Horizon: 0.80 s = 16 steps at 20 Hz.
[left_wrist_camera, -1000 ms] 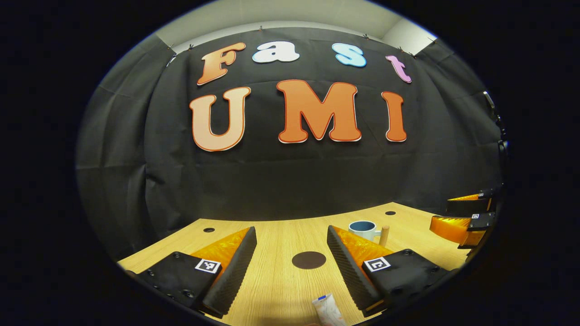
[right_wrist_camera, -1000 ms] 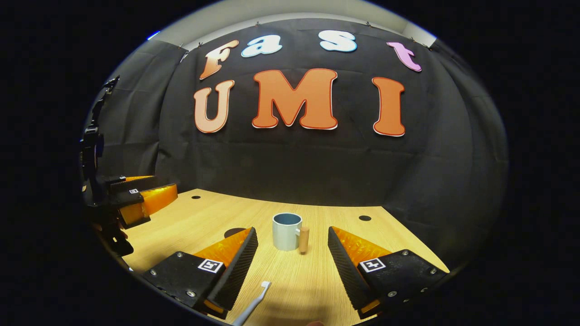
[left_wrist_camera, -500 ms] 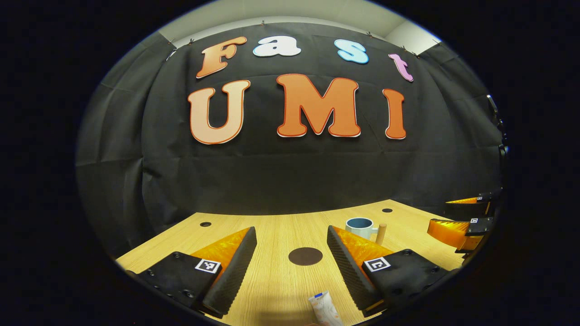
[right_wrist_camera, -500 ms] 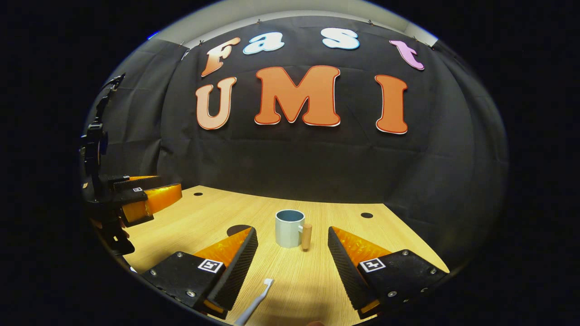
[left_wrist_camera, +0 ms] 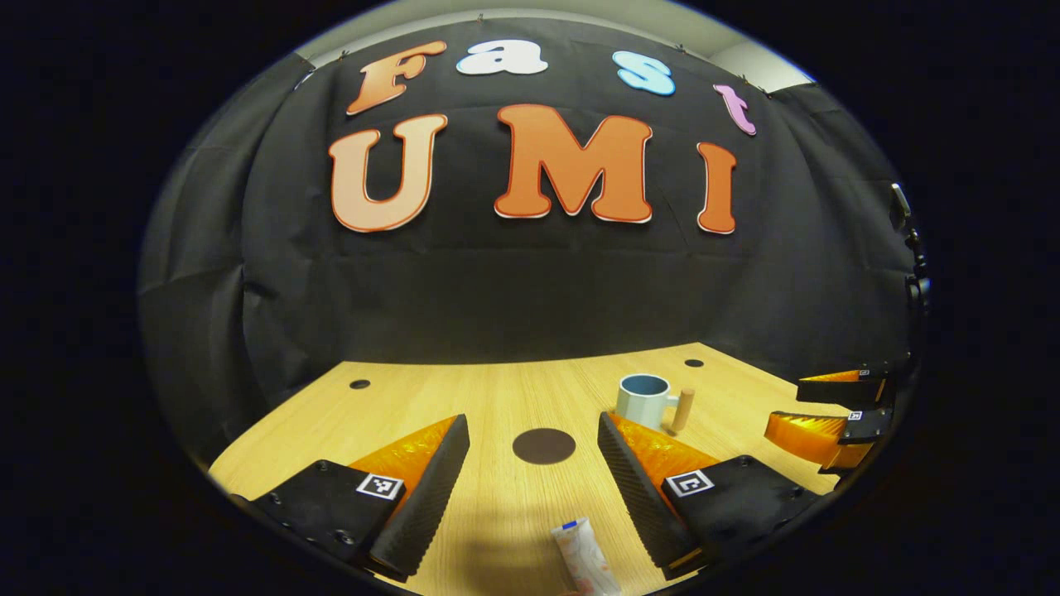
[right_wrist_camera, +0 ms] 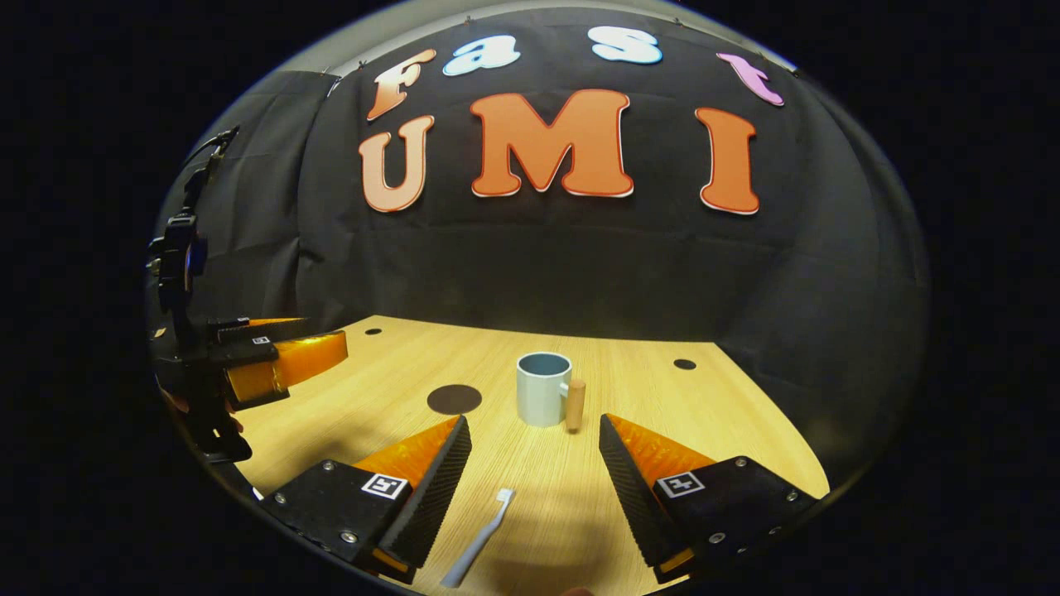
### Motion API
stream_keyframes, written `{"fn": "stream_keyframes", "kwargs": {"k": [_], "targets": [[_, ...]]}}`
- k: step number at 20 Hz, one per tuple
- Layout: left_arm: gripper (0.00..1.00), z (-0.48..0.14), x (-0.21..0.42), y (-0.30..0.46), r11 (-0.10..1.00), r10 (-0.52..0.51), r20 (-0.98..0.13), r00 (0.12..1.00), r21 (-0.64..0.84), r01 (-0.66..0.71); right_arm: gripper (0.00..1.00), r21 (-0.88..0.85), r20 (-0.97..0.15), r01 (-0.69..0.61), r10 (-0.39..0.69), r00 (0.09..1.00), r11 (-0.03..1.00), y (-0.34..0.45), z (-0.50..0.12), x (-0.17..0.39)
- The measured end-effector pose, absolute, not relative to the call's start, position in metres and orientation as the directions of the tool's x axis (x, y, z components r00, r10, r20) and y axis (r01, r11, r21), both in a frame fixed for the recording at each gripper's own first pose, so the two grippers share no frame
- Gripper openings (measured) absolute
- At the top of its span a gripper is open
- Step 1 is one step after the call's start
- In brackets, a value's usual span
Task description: Put the toothbrush and toothpaste on the desktop into the cup, then pick up the cup and place it on the coaster on the desktop.
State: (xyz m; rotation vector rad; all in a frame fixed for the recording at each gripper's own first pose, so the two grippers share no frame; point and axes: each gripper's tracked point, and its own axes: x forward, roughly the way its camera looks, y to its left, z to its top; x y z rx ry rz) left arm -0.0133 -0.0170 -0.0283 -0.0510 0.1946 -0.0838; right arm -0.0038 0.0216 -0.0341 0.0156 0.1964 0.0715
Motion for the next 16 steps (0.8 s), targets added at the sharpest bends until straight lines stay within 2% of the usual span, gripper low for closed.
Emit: {"fn": "stream_keyframes", "kwargs": {"k": [1,7,11,12,15,16], "targets": [[0.99,-0.033,-0.017,-0.019,0.994,-0.100,-0.220,0.970,-0.067,0.087,0.93,0.029,-0.224,-0.074,0.078,0.971,0.997,0.024,-0.043,-0.005],[0.99,-0.061,-0.041,-0.026,0.990,-0.140,-0.381,0.914,-0.068,0.123,0.91,0.065,-0.394,-0.088,0.106,0.913,0.994,0.036,-0.083,-0.009],[0.99,-0.082,-0.050,-0.030,0.986,-0.168,-0.484,0.859,-0.101,0.136,0.91,0.081,-0.474,-0.101,0.127,0.872,0.992,0.046,-0.107,-0.022],[0.96,-0.089,-0.054,-0.028,0.985,-0.173,-0.508,0.843,-0.108,0.137,0.91,0.082,-0.493,-0.106,0.132,0.860,0.991,0.049,-0.113,-0.024],[0.98,-0.110,-0.065,-0.032,0.984,-0.179,-0.569,0.803,-0.120,0.135,0.91,0.073,-0.550,-0.111,0.133,0.824,0.991,0.059,-0.129,-0.025],[0.98,-0.115,-0.070,-0.034,0.982,-0.189,-0.591,0.784,-0.128,0.140,0.88,0.078,-0.569,-0.113,0.138,0.810,0.990,0.063,-0.133,-0.025]]}}
